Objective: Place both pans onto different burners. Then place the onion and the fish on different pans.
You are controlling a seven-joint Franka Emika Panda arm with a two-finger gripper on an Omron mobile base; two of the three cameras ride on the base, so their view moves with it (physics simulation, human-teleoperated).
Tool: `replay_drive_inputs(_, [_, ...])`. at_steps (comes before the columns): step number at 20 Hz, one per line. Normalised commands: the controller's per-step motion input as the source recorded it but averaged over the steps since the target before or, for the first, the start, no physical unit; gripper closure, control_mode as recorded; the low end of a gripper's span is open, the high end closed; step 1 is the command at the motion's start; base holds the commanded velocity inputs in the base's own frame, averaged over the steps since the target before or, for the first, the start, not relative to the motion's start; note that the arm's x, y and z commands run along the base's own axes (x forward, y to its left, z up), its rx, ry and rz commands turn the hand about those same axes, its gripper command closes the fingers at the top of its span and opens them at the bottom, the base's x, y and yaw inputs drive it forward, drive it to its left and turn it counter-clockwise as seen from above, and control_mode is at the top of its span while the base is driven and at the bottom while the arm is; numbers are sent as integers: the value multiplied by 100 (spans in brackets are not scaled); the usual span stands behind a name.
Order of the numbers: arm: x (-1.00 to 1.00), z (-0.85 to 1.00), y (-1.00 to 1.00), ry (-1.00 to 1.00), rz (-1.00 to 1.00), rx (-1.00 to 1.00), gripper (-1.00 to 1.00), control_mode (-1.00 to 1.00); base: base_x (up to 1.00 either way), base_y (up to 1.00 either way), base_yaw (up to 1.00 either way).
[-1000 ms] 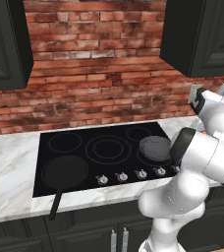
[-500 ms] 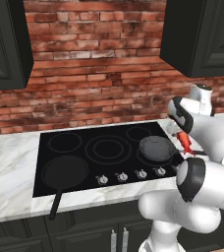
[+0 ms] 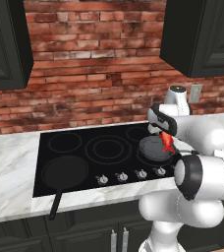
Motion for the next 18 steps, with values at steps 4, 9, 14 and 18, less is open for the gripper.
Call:
replay_drive_inputs(4, [24,-3,-11,0,0,0,100,-100,0,0,0])
replay_drive_inputs(9, [5,-10,0,0,0,0,100,-100,0,0,0])
replay_drive_inputs(14, [9,-24,0,0,0,0,100,-100,0,0,0])
replay_drive_inputs(18, [18,-32,0,0,0,0,100,-100,0,0,0])
